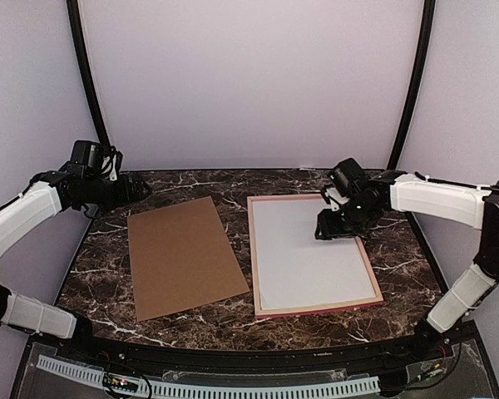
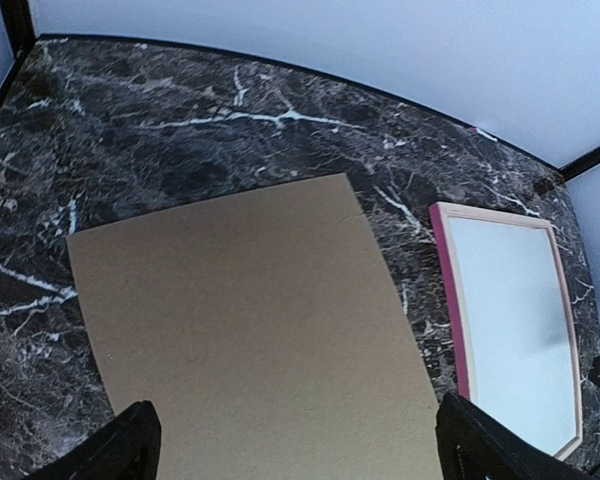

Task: Put the photo into the frame
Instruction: Turn over the backboard.

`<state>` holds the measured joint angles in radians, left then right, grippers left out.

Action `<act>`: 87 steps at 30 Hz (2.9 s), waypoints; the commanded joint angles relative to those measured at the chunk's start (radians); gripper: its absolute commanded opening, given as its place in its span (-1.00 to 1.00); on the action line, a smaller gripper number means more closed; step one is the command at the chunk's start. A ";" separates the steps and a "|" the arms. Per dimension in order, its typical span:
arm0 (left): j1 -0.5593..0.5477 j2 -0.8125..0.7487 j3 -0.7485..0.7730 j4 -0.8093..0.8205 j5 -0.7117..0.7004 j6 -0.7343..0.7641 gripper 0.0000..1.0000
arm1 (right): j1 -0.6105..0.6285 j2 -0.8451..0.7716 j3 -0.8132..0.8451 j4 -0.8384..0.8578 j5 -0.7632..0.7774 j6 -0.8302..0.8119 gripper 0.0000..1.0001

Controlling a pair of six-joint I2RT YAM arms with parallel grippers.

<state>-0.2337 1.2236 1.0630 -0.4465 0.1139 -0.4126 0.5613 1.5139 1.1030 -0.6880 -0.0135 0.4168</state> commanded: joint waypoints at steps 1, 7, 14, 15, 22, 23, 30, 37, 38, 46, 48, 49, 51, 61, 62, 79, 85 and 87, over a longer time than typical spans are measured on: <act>0.071 0.018 -0.062 -0.041 0.135 0.046 0.98 | 0.166 0.139 0.155 0.150 0.002 0.056 0.04; 0.199 0.074 -0.143 -0.024 0.276 0.049 0.98 | 0.336 0.424 0.441 0.174 -0.028 0.046 0.12; 0.291 0.149 -0.208 -0.015 0.378 0.076 0.98 | 0.422 0.683 0.731 0.139 -0.044 0.052 0.34; 0.309 0.155 -0.213 -0.008 0.388 0.075 0.98 | 0.425 0.705 0.754 0.133 -0.032 0.059 0.34; 0.335 0.224 -0.252 0.010 0.407 0.080 0.98 | 0.426 0.774 0.793 0.114 0.027 0.094 0.36; 0.336 0.231 -0.256 0.011 0.408 0.080 0.98 | 0.426 0.783 0.796 0.113 0.025 0.096 0.36; 0.337 0.279 -0.292 0.036 0.418 0.079 0.98 | 0.426 0.827 0.801 0.118 0.017 0.106 0.41; 0.338 0.302 -0.315 0.052 0.434 0.063 0.98 | 0.424 0.850 0.793 0.133 -0.032 0.118 0.44; 0.337 0.306 -0.321 0.057 0.441 0.061 0.98 | 0.423 0.854 0.789 0.137 -0.041 0.121 0.44; 0.338 0.312 -0.366 0.118 0.515 0.002 0.88 | 0.422 0.839 0.742 0.195 -0.112 0.148 0.42; 0.337 0.301 -0.374 0.137 0.542 -0.005 0.84 | 0.422 0.836 0.739 0.198 -0.121 0.152 0.41; 0.338 0.296 -0.376 0.146 0.549 -0.006 0.83 | 0.421 0.835 0.735 0.201 -0.126 0.153 0.41; 0.337 0.282 -0.380 0.162 0.576 -0.006 0.80 | 0.422 0.829 0.723 0.210 -0.137 0.161 0.40; 0.338 0.148 -0.362 0.204 0.730 0.004 0.64 | 0.421 0.796 0.635 0.275 -0.183 0.200 0.38; 0.338 0.141 -0.361 0.207 0.738 0.004 0.63 | 0.422 0.796 0.633 0.277 -0.184 0.200 0.38; 0.337 -0.088 -0.333 0.256 0.885 -0.080 0.37 | 0.413 0.747 0.497 0.438 -0.330 0.166 0.32; 0.337 -0.127 -0.255 0.149 0.828 -0.060 0.21 | 0.408 0.743 0.449 0.501 -0.386 0.163 0.30; 0.336 -0.132 -0.235 0.116 0.791 -0.049 0.17 | 0.408 0.744 0.439 0.515 -0.403 0.164 0.29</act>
<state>0.1276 1.1213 0.7753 -0.2203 0.8703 -0.4782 0.9340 2.2314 1.5925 -0.2173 -0.2859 0.5964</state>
